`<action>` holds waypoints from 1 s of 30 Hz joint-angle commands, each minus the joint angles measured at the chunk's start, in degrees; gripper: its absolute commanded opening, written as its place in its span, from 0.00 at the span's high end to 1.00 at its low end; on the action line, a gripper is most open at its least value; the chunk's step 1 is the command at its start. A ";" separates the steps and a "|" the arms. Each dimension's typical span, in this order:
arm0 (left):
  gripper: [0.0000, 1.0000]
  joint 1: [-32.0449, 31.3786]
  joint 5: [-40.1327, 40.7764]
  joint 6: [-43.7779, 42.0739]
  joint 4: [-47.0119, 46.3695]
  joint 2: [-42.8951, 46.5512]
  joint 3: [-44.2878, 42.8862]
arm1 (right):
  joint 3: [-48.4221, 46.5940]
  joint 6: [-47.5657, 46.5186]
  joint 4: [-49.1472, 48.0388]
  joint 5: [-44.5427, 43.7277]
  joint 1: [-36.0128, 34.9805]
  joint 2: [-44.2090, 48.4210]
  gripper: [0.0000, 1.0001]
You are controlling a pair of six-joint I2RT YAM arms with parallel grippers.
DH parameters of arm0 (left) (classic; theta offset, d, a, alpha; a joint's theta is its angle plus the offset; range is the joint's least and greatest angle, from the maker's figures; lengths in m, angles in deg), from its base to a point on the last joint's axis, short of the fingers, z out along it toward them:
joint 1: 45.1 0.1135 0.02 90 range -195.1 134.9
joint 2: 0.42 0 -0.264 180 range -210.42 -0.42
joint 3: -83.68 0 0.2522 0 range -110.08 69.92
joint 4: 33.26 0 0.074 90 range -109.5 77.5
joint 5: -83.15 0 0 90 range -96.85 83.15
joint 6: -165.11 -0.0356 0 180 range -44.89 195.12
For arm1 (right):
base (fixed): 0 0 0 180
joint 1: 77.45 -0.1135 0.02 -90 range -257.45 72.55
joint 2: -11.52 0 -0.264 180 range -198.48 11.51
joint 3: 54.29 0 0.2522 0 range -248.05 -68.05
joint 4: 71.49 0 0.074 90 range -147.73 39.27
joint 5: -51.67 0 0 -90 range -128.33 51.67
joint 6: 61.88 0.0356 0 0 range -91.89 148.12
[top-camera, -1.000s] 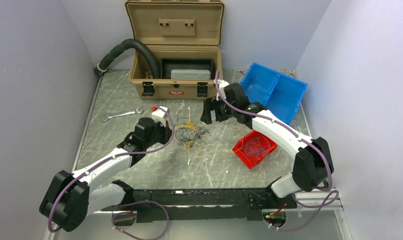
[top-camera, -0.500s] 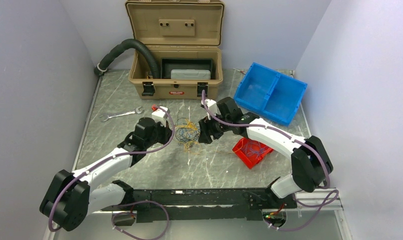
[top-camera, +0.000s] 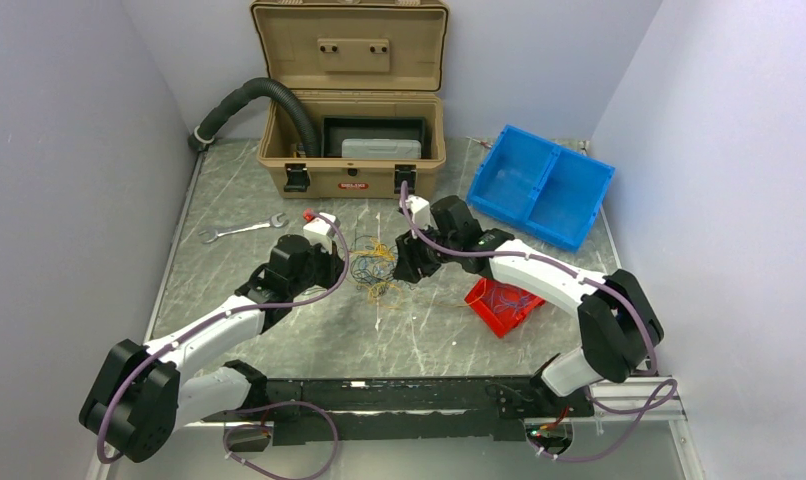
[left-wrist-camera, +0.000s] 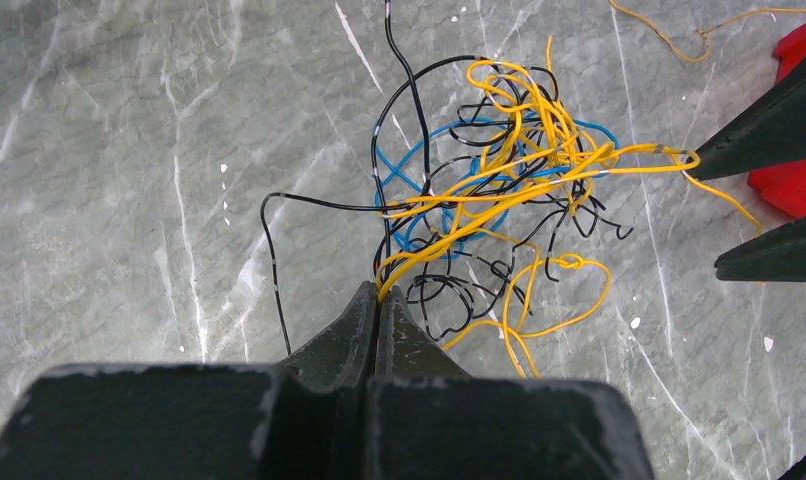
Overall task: Untangle the cables
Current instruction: Untie the cable.
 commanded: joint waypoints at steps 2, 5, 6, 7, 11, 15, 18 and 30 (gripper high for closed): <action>1.00 0.08 -0.42 -0.30 -2.02 0.55 -0.42 | -1.29 0.22 -2.59 -1.91 -1.25 -1.53 0.64; 1.00 0.11 -0.05 0.13 -1.86 0.55 -0.41 | -0.32 1.09 -3.59 -5.75 -1.23 0.55 0.97; 1.00 0.18 0.27 0.37 -1.65 0.62 -0.40 | 0.07 1.93 -3.83 -8.67 -1.18 1.78 1.00; 1.00 0.13 0.72 0.60 -1.44 0.62 -0.35 | 0.31 2.73 -3.78 -12.10 -1.12 3.24 1.00; 1.00 0.24 4.54 1.68 0.28 1.12 -0.42 | 1.29 6.66 -2.28 -28.06 0.74 11.62 1.00; 1.00 0.26 10.05 3.29 2.49 1.75 -0.51 | 0.17 12.71 3.71 -40.43 8.43 19.31 1.00; 1.00 0.79 13.53 4.60 4.07 2.26 -0.50 | -0.96 18.38 10.05 -44.36 18.85 22.90 1.00; 1.00 2.64 27.34 10.88 12.85 4.36 -1.25 | -2.77 24.71 14.93 -48.82 34.48 28.94 1.00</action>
